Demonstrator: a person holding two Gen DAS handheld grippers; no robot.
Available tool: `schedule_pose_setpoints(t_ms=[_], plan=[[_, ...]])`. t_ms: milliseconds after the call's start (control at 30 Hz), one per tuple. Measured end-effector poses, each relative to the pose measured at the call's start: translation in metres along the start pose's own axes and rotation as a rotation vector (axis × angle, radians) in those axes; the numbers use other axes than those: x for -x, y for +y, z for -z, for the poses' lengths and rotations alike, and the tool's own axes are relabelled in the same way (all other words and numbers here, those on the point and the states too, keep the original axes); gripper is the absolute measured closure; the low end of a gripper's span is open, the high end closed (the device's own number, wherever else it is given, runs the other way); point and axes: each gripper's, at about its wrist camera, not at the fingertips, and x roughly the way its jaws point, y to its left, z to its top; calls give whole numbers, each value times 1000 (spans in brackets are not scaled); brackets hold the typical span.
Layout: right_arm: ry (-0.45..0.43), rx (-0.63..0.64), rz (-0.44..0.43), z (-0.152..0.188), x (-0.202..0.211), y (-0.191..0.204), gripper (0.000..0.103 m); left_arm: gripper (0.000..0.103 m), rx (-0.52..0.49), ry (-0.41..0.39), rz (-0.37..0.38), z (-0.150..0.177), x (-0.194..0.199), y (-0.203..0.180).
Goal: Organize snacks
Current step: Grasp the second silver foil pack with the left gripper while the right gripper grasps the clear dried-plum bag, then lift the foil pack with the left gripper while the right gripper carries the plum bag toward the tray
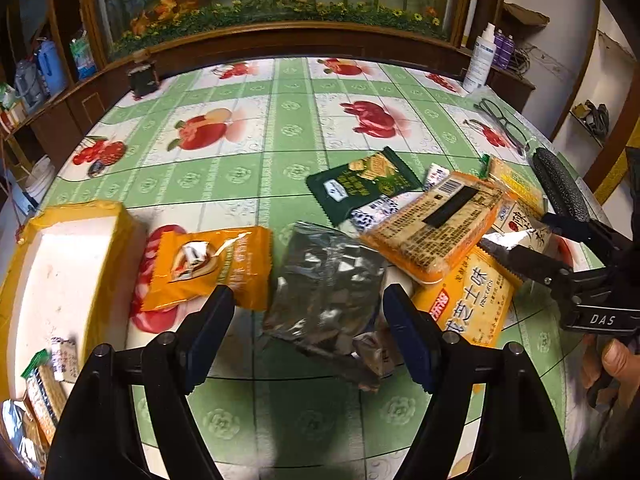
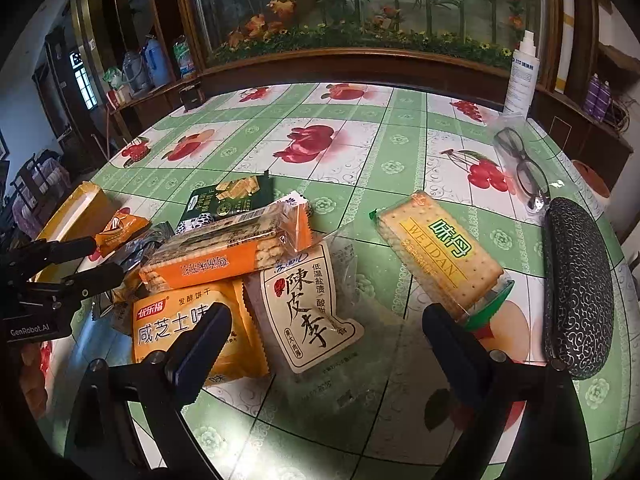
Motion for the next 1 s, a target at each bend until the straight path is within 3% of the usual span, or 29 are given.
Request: schedule_pose_setpoints(t_ms=[67, 133, 267, 400, 433, 467, 500, 667, 1000], plan=[[5, -9, -17, 0, -2, -2, 6, 26, -29, 7, 28, 2, -2, -6], [5, -8, -32, 0, -3, -2, 6, 26, -46, 16, -1, 1, -9, -8], [25, 10, -19, -1, -13, 0, 8, 26, 0, 60, -4, 3, -29, 2], [34, -1, -29, 0, -22, -1, 13, 26, 12, 34, -19, 1, -31, 8], [23, -7, -40, 0, -22, -2, 17, 30, 17, 28, -14, 1, -31, 9], [17, -14, -51, -1, -21, -3, 24, 41, 17, 21, -18, 0, -31, 10], [16, -22, -62, -1, -20, -4, 36, 44, 16, 18, -23, 0, -30, 11], [13, -97, -122, -2, -15, -14, 57, 46, 37, 7, 12, 5, -23, 17], [-38, -209, -150, 22, 22, -26, 59, 46, 75, -74, 53, 24, 28, 23]])
